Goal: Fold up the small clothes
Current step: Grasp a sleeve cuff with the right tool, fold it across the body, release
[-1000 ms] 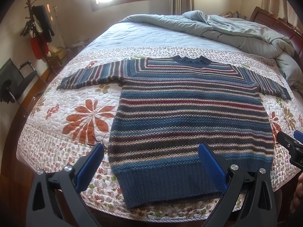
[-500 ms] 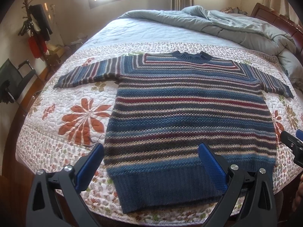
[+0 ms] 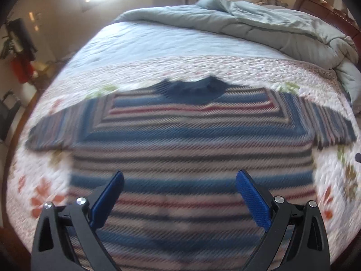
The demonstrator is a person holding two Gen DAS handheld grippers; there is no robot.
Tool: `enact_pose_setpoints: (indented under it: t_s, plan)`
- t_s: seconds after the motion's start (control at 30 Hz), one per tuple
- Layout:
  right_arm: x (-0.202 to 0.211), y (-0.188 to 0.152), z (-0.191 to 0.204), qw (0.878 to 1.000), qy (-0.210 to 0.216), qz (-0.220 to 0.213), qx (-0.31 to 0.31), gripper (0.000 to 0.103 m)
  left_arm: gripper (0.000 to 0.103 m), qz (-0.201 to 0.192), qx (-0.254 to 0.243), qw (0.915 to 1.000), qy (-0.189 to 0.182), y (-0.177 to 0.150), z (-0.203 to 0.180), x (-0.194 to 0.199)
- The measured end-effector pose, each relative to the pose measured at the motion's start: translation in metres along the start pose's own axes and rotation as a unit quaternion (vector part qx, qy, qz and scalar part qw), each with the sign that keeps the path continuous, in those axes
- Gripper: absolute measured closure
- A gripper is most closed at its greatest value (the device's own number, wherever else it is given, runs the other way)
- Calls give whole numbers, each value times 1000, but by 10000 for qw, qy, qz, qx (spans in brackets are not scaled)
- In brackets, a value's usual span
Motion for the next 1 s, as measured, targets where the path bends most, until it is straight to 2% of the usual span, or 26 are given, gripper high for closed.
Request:
enact_pose_setpoints:
  t_s: [0.1,0.23,0.37,0.53,0.6,0.67,0.73,0.77,0.87,0.93,1.0]
  plan:
    - [-46,45,-25,9979,61,452,-453,3,4,66,-60,9998,-205,36,-37,-30]
    - [-82,79,-46,9963,-50,579,-639,3,4,78,-77,9991,-403,67,-76,-59]
    - [-109,102,-76,9923,-30,694,-1028,3,4,112,-154,9986,-488,77,-98,-80]
    - [-120,122,-91,9863,479,708,-1410,3,4,85,-256,9990,-364,71,-100,-91]
    - [-120,127,-92,9863,503,611,-1450,19,4,116,-228,9991,-330,67,-94,-94]
    - [-118,133,-94,9899,245,408,-1334,67,4,136,-219,9992,-299,63,-88,-95]
    - [-117,136,-87,9890,517,467,-1304,91,4,131,-223,9995,-205,59,-76,-93]
    - [-113,136,-84,9879,628,434,-1350,91,4,137,-219,9996,-150,56,-70,-92]
    - [-90,140,-72,9934,461,-26,-1050,92,4,164,-116,9998,-57,46,-45,-88]
    - [-68,137,-50,9957,483,-316,-719,92,4,173,-16,9998,70,37,-21,-83]
    - [-45,128,-11,9959,702,-491,-300,92,4,185,55,9996,200,28,1,-78]
Point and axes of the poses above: each gripper's, at about its wrist camera, not at the fingertips, and x roughly against the way its jaws point, z to its left, y to its top, the point moved 9 cm from there along -x, roughly the way its jaws point, and after that the axes turned 14 degrees about -x, right-handed, at the moved point
